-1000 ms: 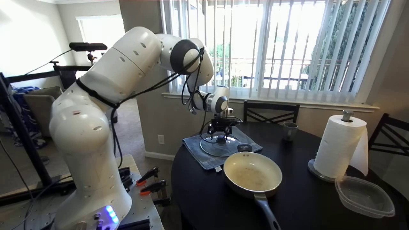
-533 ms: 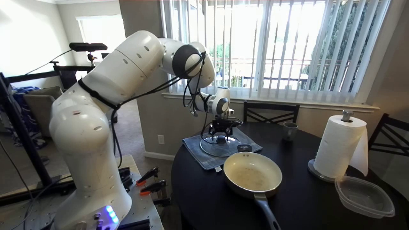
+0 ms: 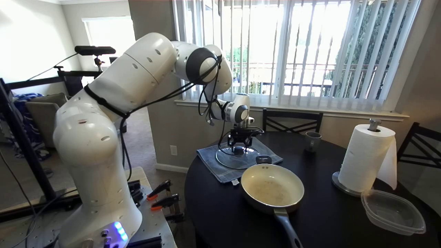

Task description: Put the lid on the pot

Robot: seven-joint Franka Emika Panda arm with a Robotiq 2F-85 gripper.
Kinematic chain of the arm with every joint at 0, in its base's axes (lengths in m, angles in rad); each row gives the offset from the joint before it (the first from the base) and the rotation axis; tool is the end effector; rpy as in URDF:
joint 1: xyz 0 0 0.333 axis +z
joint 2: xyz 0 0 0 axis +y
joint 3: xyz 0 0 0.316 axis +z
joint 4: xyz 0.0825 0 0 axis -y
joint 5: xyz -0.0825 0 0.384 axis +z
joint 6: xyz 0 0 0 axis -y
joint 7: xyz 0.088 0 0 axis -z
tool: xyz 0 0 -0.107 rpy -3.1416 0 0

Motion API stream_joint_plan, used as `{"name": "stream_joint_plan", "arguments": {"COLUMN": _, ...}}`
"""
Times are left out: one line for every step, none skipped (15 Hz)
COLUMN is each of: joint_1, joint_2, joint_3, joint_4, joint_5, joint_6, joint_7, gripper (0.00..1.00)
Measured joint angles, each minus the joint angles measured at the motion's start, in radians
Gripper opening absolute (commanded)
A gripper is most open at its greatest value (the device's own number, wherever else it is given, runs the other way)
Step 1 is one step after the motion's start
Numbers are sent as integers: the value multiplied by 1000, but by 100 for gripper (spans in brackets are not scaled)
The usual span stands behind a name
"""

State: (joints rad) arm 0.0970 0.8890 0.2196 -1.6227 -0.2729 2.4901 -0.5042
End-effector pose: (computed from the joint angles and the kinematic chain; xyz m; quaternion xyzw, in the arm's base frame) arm 0.6502 0.1979 0.1090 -0.8873 -0.4611 -0.0047 0.0018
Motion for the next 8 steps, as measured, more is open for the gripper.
{"name": "stream_joint_plan", "arguments": {"joint_1": 0, "joint_2": 0, "joint_3": -2, "joint_4": 4, "joint_5": 0, "joint_6": -4, "joint_7": 0, "gripper": 47}}
{"name": "stream_joint_plan", "arguments": {"joint_1": 1, "joint_2": 0, "joint_3": -1, "joint_4": 8, "joint_5": 0, "joint_6": -15, "joint_7": 0, "gripper": 40}}
{"name": "stream_joint_plan", "arguments": {"joint_1": 2, "joint_2": -1, "joint_3": 0, "joint_4": 13, "joint_5": 0, "joint_6": -28, "joint_7": 0, "gripper": 36}}
{"name": "stream_joint_plan", "arguments": {"joint_1": 6, "joint_2": -4, "joint_3": 0, "joint_4": 18, "joint_5": 0, "joint_6": -42, "joint_7": 0, "gripper": 33}}
{"name": "stream_joint_plan", "arguments": {"joint_1": 9, "joint_2": -4, "joint_3": -2, "joint_4": 24, "joint_5": 0, "joint_6": -54, "joint_7": 0, "gripper": 33}}
{"name": "stream_joint_plan", "arguments": {"joint_1": 11, "joint_2": -4, "joint_3": -3, "joint_4": 27, "joint_5": 0, "joint_6": -59, "joint_7": 0, "gripper": 33}}
{"name": "stream_joint_plan", "arguments": {"joint_1": 12, "joint_2": -4, "joint_3": -4, "joint_4": 28, "joint_5": 0, "joint_6": -60, "joint_7": 0, "gripper": 33}}
{"name": "stream_joint_plan", "arguments": {"joint_1": 12, "joint_2": -4, "joint_3": -4, "joint_4": 28, "joint_5": 0, "joint_6": -60, "joint_7": 0, "gripper": 33}}
